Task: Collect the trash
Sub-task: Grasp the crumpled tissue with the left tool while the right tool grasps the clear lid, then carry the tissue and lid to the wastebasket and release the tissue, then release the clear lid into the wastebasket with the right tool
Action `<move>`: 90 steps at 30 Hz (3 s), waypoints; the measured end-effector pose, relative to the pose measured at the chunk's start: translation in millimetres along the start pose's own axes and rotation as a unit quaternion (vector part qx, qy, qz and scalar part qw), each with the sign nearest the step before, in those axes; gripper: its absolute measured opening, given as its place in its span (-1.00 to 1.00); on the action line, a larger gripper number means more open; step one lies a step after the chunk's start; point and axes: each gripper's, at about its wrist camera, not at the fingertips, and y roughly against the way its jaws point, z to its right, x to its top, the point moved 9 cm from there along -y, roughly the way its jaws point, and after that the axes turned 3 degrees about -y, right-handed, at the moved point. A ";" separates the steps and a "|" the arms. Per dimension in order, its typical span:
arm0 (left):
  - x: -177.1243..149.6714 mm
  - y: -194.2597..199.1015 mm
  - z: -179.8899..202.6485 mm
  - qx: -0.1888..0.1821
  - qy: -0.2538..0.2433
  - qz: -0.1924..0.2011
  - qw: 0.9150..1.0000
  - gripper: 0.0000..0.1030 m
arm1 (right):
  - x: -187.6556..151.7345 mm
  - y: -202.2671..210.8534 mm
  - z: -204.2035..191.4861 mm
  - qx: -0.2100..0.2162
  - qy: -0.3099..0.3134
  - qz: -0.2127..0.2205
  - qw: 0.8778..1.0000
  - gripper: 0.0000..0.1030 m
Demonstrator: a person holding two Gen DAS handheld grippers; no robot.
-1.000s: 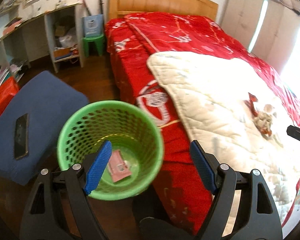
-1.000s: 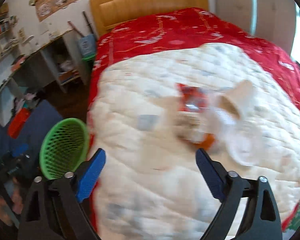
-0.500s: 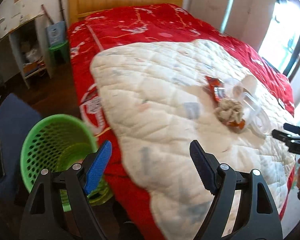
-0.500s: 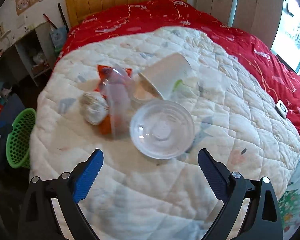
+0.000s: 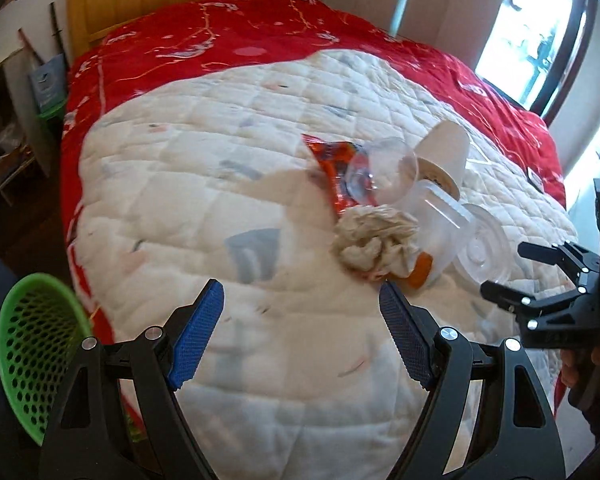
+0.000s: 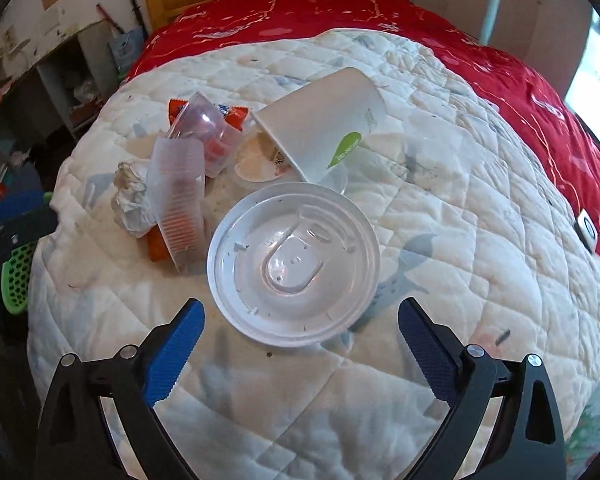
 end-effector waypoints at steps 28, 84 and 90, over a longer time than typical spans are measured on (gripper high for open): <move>21.0 -58.9 45.3 -0.093 0.014 -0.027 0.995 0.01 | 10.1 -14.0 -6.1 0.009 0.039 0.018 0.999 0.72; -143.4 138.6 -303.3 0.143 0.210 0.026 0.967 0.14 | 19.6 62.3 -354.8 0.182 0.144 0.045 0.972 0.71; -157.6 154.6 -323.9 0.156 0.229 0.034 0.960 0.21 | 21.6 46.8 -397.3 0.195 0.161 0.035 0.967 0.71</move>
